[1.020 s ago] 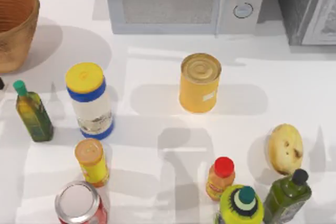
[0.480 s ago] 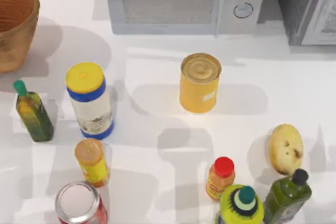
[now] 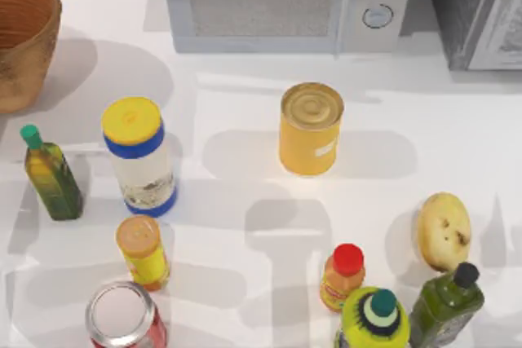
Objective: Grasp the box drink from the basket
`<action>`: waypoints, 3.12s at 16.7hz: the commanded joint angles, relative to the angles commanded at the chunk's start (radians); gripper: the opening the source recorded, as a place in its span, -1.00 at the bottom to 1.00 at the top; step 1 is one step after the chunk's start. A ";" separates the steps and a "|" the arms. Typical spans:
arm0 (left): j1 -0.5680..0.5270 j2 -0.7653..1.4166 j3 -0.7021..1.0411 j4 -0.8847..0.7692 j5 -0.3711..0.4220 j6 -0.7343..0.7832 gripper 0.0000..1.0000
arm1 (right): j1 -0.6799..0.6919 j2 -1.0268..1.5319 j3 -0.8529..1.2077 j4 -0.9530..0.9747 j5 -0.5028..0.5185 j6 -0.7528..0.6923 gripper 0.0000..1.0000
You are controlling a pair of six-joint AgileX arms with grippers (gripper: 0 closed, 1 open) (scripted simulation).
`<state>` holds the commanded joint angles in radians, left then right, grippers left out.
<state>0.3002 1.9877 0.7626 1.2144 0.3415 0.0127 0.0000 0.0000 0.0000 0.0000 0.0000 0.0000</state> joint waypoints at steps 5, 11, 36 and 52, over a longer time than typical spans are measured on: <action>0.001 0.010 0.003 0.006 0.002 0.000 1.00 | 0.000 0.000 0.000 0.000 0.000 0.000 1.00; -0.015 0.042 0.070 -0.029 -0.014 -0.001 1.00 | 0.000 0.000 0.000 0.000 0.000 0.000 1.00; -0.041 0.129 0.219 -0.090 -0.040 -0.002 -1.00 | 0.000 0.000 0.000 0.000 0.000 0.000 1.00; -0.035 -0.057 0.345 -0.390 -0.042 0.002 -1.00 | 0.000 0.000 0.000 0.000 0.000 0.000 1.00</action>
<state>0.2655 1.9312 1.1078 0.8239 0.2997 0.0152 0.0000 0.0000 0.0000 0.0000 0.0000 0.0000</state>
